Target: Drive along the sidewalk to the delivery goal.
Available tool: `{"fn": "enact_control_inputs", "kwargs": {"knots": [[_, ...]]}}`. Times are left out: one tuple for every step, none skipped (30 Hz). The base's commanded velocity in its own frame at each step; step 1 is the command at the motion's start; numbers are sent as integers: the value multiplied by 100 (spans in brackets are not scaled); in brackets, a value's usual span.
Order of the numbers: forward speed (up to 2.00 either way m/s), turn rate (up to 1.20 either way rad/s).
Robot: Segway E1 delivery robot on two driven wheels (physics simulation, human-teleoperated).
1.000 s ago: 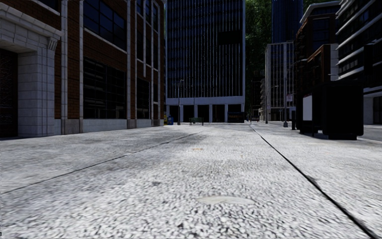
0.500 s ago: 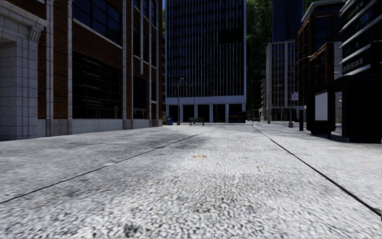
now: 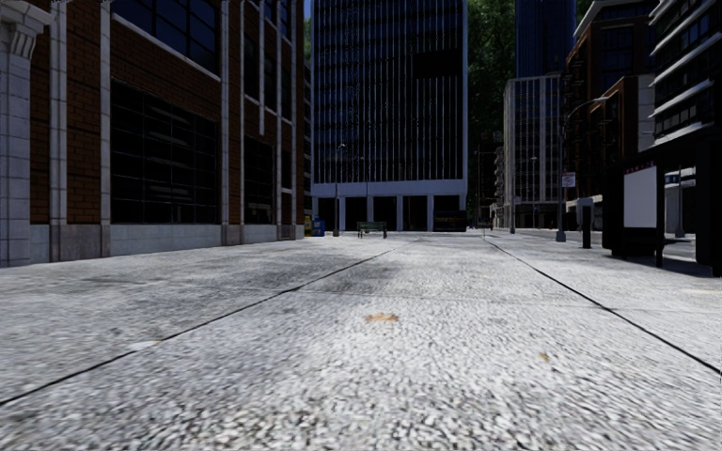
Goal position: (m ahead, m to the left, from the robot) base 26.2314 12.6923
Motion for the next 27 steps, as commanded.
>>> {"fn": "enact_control_inputs", "kwargs": {"knots": [[200, 0], [200, 0], [200, 0], [200, 0], [200, 0], [200, 0], [200, 0], [200, 0], [200, 0], [200, 0], [200, 0], [200, 0], [200, 0], [200, 0], [200, 0], [200, 0], [200, 0], [200, 0], [200, 0], [200, 0], [200, 0], [200, 0], [200, 0], [200, 0], [200, 0], [200, 0], [200, 0]]}}
